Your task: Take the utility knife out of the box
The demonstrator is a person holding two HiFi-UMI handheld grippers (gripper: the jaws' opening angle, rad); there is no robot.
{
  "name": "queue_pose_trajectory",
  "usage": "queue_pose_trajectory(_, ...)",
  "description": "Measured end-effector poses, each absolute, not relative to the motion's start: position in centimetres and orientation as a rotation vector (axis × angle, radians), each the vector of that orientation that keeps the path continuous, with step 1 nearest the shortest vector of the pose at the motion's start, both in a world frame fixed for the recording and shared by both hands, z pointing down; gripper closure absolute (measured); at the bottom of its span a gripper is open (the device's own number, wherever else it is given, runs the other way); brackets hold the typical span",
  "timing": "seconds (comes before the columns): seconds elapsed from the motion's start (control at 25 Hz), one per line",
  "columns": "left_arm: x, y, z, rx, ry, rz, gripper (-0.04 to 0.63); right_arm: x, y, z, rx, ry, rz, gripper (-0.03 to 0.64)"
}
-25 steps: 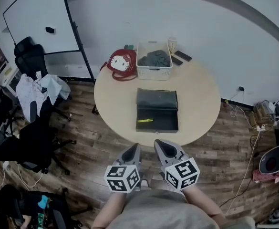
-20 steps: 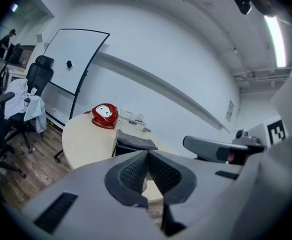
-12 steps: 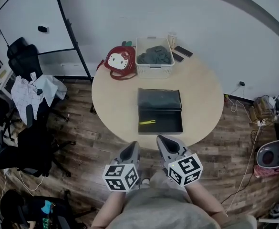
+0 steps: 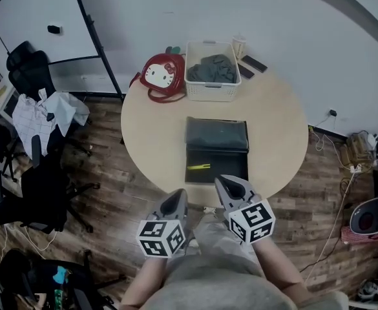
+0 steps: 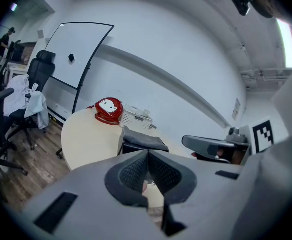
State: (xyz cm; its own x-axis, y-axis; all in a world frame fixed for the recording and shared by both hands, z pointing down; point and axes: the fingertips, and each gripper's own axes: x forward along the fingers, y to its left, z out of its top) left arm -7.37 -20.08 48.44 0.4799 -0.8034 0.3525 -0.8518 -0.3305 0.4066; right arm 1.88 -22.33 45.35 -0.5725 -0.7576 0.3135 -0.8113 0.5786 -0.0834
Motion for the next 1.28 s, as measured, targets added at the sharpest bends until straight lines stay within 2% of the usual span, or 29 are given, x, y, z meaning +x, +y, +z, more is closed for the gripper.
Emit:
queue_pose_trajectory(0.6,-6.7,-26.0,52.3,2.075,-1.400,0.171,0.592,1.8,-31.0,54.1,0.902,-2.357,0.167,0.617)
queue_pose_trajectory(0.96,-7.0,-27.4,53.4,2.028,-1.413,0.166,0.592,0.5,-31.6,61.8,0.493,-2.165,0.141,0.612)
queue_pose_trajectory(1.04,-7.2,-27.7,53.7,2.019,-1.419,0.165,0.592,0.3,-31.3,63.1,0.409,-2.130,0.126,0.510)
queue_pose_trajectory(1.28,-7.5,-28.0,54.0,2.001,-1.431,0.162,0.591,0.0,-31.4,65.3,0.333,-2.072,0.061,0.499)
